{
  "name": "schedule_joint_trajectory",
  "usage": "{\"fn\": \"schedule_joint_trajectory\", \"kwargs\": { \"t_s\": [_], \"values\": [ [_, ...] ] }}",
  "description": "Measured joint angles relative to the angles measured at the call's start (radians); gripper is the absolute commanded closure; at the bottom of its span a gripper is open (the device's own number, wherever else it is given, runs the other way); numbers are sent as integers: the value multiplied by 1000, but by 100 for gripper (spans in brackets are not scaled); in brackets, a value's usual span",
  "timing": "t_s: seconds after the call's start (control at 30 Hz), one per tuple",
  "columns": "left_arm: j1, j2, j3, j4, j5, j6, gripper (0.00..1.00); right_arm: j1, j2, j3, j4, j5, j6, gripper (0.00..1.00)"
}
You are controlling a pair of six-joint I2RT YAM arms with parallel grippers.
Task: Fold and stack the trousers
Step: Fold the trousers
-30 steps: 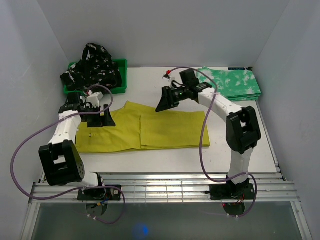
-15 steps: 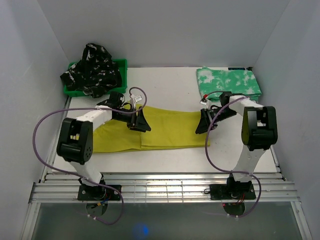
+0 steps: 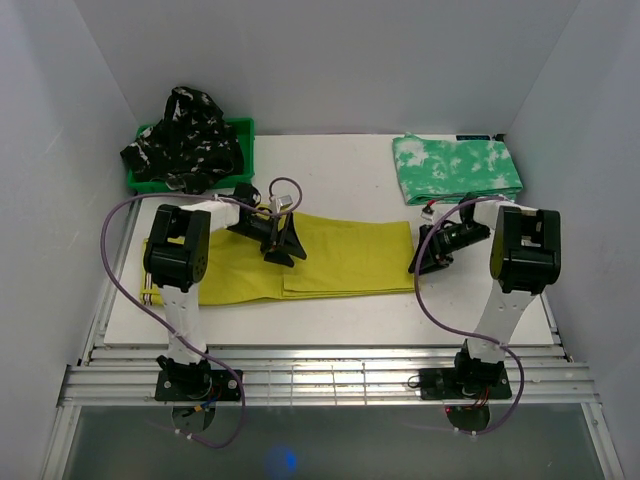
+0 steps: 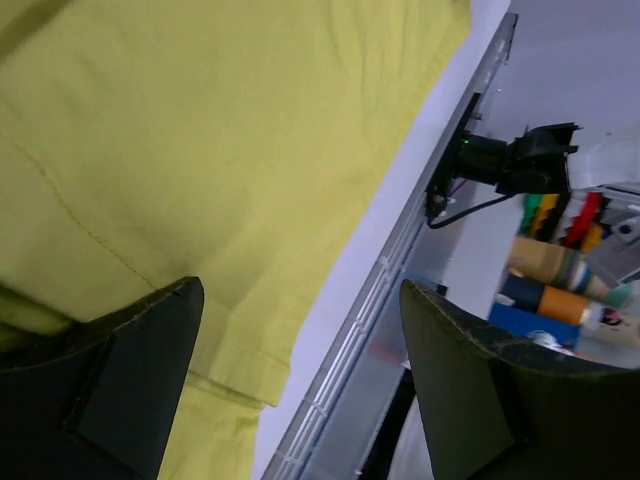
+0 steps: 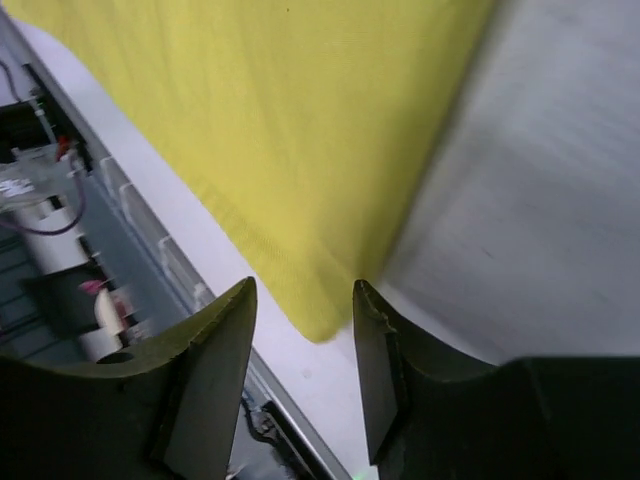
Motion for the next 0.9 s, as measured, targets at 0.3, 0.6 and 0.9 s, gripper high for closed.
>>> {"fn": "schedule_joint_trajectory", "kwargs": {
  "t_s": [0.3, 0.6, 0.9],
  "values": [
    [50, -201, 77, -10, -253, 110, 2, -118, -250, 51, 115, 140, 31, 44],
    [608, -306, 125, -98, -278, 153, 2, -64, -43, 49, 251, 151, 135, 47],
    [851, -315, 100, -193, -288, 218, 2, 60, -21, 58, 306, 138, 187, 56]
  ]
}}
